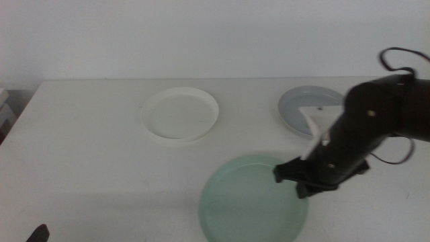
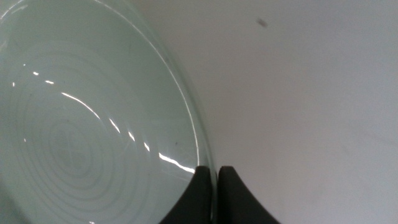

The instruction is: Stack the three bowls on top of each other.

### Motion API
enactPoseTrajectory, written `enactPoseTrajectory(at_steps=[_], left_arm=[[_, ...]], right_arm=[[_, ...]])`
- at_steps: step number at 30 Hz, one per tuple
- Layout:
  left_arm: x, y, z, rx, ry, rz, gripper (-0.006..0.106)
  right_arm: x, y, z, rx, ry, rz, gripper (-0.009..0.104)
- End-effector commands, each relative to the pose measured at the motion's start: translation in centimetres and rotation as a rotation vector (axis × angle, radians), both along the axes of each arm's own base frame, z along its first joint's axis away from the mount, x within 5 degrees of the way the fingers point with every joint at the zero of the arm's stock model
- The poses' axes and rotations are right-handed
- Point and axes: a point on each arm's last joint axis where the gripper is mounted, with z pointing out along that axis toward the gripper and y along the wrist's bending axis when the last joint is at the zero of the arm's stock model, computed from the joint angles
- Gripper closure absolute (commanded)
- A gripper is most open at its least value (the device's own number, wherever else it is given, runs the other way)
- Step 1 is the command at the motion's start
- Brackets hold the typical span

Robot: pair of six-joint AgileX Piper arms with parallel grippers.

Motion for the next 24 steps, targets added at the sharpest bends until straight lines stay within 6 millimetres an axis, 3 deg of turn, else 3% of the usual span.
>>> enactPoseTrajectory(at_steps=[1, 8, 16, 21, 24], left_arm=[[0.0, 0.0, 0.9, -0.023, -0.087, 0.007, 0.011], [0.0, 0.0, 0.9, -0.023, -0.087, 0.007, 0.011], [0.0, 0.0, 0.9, -0.023, -0.087, 0.007, 0.011], [0.0, 0.0, 0.9, -0.023, -0.087, 0.007, 0.011], [0.0, 0.0, 0.9, -0.023, -0.087, 0.007, 0.011]], right_arm=[[1.0, 1.3, 1.5, 0.044, -0.067, 0.008, 0.094], [3.2, 3.0, -0.5, 0.036, -0.05, 0.016, 0.094], [3.8, 3.2, -2.2, 0.011, -0.037, 0.022, 0.091], [3.8, 3.2, -2.2, 0.008, -0.036, 0.016, 0.073], [3.7, 2.8, -1.5, 0.004, -0.047, 0.018, 0.055]])
